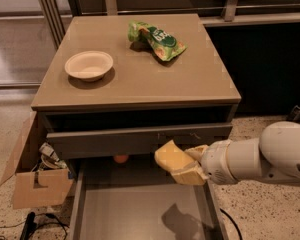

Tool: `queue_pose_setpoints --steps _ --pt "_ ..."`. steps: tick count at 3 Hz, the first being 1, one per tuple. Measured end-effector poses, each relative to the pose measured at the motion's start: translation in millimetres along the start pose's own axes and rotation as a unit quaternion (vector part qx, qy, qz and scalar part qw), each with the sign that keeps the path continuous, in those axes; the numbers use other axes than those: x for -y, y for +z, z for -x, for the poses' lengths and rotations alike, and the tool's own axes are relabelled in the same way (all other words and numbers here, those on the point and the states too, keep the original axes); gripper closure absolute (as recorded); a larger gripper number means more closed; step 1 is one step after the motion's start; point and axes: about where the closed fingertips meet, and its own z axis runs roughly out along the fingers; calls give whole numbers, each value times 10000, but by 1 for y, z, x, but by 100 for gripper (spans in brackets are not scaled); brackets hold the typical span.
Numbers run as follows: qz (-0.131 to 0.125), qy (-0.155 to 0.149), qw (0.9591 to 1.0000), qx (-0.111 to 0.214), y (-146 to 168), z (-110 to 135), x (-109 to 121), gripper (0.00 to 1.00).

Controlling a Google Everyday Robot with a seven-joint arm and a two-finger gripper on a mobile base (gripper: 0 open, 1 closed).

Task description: Place sponge into middle drawer

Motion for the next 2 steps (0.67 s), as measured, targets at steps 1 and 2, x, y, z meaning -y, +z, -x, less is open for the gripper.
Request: queue_pose_setpoints --steps 1,2 --pt "69 211 9994 -250 44 -43 -4 100" --pt "115 227 9993 -275 97 -78 -3 100"
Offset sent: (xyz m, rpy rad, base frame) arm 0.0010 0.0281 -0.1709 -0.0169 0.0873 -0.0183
